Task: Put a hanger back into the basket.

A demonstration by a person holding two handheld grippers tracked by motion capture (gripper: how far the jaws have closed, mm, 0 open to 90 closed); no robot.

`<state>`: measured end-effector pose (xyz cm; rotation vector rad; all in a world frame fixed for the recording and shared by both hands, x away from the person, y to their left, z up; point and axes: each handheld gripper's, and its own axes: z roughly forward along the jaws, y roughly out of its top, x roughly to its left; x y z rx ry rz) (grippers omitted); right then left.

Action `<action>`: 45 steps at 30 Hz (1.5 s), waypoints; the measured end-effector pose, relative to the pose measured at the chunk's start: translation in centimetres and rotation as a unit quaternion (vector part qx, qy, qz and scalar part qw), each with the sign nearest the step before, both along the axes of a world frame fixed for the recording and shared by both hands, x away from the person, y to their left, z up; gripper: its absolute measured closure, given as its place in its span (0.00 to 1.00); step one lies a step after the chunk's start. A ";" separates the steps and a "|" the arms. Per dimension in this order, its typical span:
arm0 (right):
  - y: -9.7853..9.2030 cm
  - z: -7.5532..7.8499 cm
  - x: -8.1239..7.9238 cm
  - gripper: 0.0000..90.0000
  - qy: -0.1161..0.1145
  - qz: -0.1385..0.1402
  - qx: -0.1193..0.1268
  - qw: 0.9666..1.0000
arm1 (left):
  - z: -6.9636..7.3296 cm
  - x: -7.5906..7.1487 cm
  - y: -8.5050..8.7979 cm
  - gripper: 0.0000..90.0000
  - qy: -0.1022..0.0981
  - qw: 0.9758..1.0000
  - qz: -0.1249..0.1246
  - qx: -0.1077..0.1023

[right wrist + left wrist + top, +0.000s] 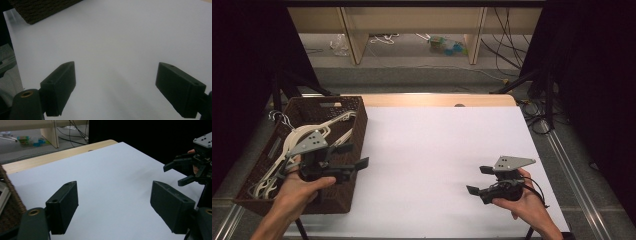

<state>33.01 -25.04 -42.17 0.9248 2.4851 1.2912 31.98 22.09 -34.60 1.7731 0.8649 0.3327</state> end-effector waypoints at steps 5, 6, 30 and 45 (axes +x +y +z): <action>0.1 0.2 -0.1 0.19 -0.009 -0.006 0.006 1.000 | -1.3 -0.5 -1.5 0.21 -0.015 1.000 -0.015 -0.003; 0.1 0.2 -0.1 0.19 -0.010 -0.008 0.009 1.000 | -1.5 -0.7 -1.8 0.22 -0.012 1.000 -0.014 -0.004; 0.5 -0.5 -4.6 0.19 -0.043 -0.042 0.051 0.997 | -7.6 -4.9 -4.5 0.18 -0.031 0.998 -0.052 -0.001; 0.4 -1.1 -6.3 0.19 -0.045 -0.038 0.061 0.996 | -8.1 -5.2 -4.0 0.18 -0.031 0.998 -0.046 -0.009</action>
